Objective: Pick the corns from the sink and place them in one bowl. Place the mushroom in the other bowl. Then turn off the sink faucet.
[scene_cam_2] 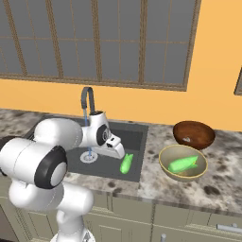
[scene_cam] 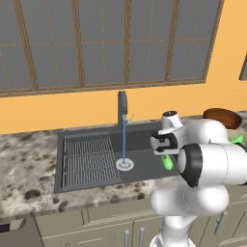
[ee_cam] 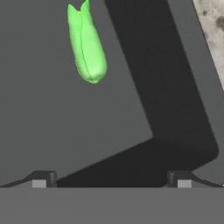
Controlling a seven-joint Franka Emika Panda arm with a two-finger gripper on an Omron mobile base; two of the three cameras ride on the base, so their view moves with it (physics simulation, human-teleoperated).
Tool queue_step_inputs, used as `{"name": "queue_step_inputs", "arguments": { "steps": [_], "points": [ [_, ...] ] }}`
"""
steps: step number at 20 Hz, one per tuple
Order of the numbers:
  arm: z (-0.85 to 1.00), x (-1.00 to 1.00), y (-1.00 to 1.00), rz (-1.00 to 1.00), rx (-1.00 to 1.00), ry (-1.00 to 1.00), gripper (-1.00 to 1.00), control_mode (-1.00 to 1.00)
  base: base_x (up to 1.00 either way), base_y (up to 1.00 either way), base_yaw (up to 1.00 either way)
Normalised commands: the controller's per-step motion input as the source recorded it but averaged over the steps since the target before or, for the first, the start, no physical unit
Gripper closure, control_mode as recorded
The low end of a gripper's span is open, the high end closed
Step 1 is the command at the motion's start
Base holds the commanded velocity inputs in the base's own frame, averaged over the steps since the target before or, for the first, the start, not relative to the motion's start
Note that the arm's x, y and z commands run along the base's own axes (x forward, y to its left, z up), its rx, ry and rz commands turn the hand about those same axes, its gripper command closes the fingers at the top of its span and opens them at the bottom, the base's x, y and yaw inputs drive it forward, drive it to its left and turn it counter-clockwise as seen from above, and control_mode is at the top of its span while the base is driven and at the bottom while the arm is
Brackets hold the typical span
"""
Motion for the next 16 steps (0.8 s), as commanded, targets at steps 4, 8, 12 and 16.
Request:
{"name": "queue_step_inputs", "arguments": {
  "steps": [4, 8, 12, 16],
  "points": [
    [-0.17, 0.22, 0.00, 0.04, 0.00, 0.00, -1.00, -1.00, 0.00, 0.00, 0.00],
    [-0.18, 0.14, -0.06, 0.01, 0.00, -0.02, -1.00, -1.00, 0.00, 0.00, 0.00],
    [-0.13, 0.18, -0.06, 0.00, 0.00, -0.04, -1.00, -1.00, 0.00, 0.00, 0.00],
    [-0.14, 0.14, -0.10, 0.00, 0.00, -0.01, -1.00, -1.00, 0.00, 0.00, 0.00]
  ]
}}
